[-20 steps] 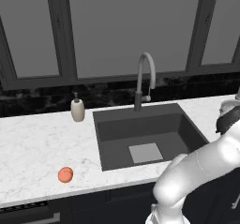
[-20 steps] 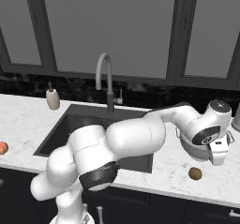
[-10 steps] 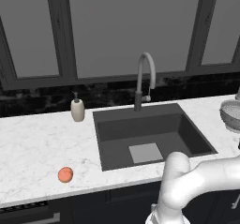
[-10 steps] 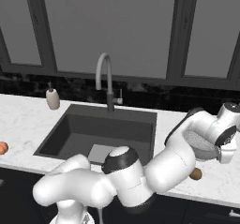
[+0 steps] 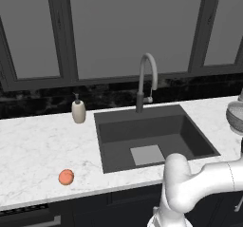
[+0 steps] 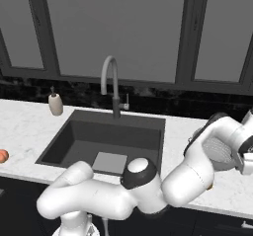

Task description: Put the colander in the sink, put the kiwi, peach in the colander, and turn on the sink faucet and pour water over the colander.

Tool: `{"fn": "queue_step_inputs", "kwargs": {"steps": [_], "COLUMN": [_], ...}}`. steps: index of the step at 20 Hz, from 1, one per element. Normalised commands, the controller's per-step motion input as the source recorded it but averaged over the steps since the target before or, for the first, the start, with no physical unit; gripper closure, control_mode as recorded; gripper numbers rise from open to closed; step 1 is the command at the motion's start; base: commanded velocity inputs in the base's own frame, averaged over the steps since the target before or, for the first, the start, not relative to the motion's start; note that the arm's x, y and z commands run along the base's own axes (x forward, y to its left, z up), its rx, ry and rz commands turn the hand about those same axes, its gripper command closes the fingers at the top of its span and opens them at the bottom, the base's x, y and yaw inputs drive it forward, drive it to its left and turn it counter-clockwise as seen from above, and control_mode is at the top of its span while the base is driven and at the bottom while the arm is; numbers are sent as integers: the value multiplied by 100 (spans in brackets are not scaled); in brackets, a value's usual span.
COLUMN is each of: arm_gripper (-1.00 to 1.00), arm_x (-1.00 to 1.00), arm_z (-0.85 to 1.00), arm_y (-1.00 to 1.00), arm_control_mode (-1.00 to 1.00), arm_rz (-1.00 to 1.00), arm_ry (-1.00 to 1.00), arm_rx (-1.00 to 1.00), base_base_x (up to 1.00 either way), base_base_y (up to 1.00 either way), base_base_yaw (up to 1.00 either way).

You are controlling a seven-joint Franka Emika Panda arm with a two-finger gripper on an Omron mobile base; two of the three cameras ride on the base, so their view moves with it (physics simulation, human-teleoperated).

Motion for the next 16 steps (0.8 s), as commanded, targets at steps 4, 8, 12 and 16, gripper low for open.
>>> {"fn": "queue_step_inputs", "kwargs": {"steps": [4,8,12,16], "arm_gripper": [100,100,100,100], "arm_x": [0,0,-7,-37], "arm_z": [-77,-46,1,35], "arm_y": [53,98,98,74], "arm_control_mode": [-100,-100,-100,-100], "arm_rz": [0,0,6,11], "arm_ry": [-1,-19,-51,-50], "arm_rx": [-7,-20,-37,-34], "base_base_x": [0,0,0,0], "base_base_y": [0,0,0,0], "base_base_yaw": [0,0,0,0]}}
